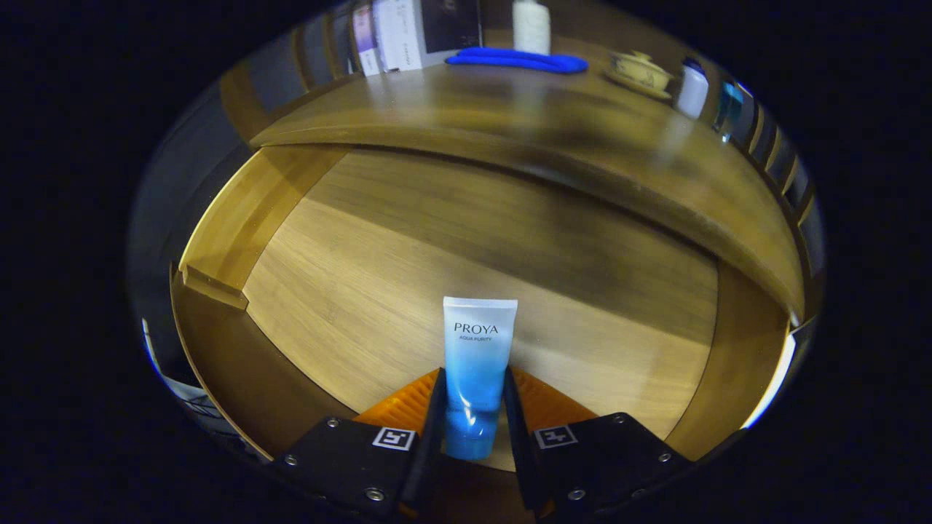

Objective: Pull open the drawer, take out the items inside it, and place them on the countertop above the cabinet.

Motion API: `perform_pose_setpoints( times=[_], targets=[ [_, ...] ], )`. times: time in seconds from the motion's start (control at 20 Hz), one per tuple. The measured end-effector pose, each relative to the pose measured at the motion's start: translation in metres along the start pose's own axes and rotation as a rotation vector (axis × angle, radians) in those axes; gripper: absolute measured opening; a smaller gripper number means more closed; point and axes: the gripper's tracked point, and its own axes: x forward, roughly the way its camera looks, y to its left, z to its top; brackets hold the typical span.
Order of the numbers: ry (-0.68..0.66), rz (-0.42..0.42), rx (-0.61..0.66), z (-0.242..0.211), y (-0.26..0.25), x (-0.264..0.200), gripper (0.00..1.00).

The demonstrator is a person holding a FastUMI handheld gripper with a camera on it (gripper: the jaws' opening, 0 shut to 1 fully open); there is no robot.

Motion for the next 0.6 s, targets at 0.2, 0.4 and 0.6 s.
perform_pose_setpoints(
  times=[0.2, 0.4, 0.6],
  targets=[
    [-0.135, -0.028, -0.02, 0.017, -0.004, -0.011, 0.45],
    [-0.246, -0.032, 0.006, 0.026, -0.004, -0.025, 0.45],
    [-0.38, -0.048, 0.018, 0.037, -0.003, -0.043, 0.45]
  ],
)
